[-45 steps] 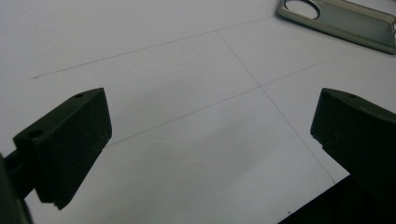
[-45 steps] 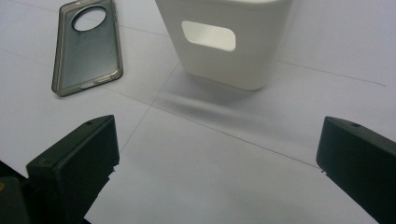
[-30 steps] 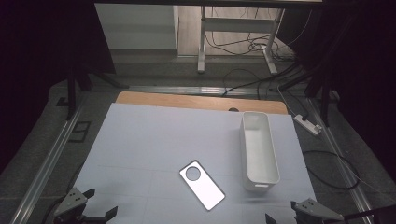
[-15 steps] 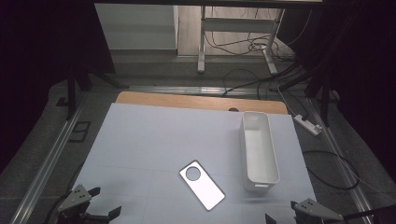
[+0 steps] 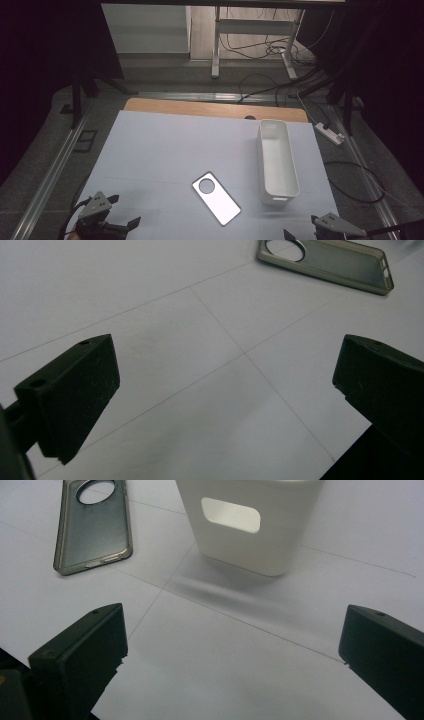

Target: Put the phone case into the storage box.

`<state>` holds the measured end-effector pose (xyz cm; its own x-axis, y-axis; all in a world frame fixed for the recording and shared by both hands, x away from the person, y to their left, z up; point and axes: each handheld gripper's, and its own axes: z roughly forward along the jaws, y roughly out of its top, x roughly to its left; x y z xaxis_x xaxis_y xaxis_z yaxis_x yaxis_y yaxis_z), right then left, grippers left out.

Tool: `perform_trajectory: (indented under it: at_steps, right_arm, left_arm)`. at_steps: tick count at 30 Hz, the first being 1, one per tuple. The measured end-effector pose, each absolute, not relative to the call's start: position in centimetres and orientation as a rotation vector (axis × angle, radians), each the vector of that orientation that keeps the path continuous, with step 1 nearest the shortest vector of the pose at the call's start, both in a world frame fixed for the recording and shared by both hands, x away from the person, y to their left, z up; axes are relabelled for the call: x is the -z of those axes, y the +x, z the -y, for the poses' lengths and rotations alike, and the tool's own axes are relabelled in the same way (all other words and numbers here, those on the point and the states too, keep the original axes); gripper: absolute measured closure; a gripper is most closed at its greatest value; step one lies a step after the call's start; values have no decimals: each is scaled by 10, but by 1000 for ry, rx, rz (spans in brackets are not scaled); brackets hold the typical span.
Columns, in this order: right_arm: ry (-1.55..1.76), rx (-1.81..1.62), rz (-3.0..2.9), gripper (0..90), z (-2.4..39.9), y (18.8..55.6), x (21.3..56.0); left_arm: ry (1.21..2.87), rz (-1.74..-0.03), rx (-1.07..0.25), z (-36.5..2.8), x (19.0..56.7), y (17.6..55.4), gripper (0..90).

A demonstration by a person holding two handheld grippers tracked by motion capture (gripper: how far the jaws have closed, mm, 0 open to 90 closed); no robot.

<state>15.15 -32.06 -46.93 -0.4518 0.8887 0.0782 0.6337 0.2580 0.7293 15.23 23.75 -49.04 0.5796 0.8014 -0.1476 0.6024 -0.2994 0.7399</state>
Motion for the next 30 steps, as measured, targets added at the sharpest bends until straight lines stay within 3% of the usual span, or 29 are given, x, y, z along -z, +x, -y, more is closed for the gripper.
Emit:
perform_trajectory:
  at_steps: [30]
  right_arm:
    - [1387, -998, -2203, 0, 319, 153, 470]
  left_arm:
    - [2137, -1013, -240, -172, 481, 199, 0]
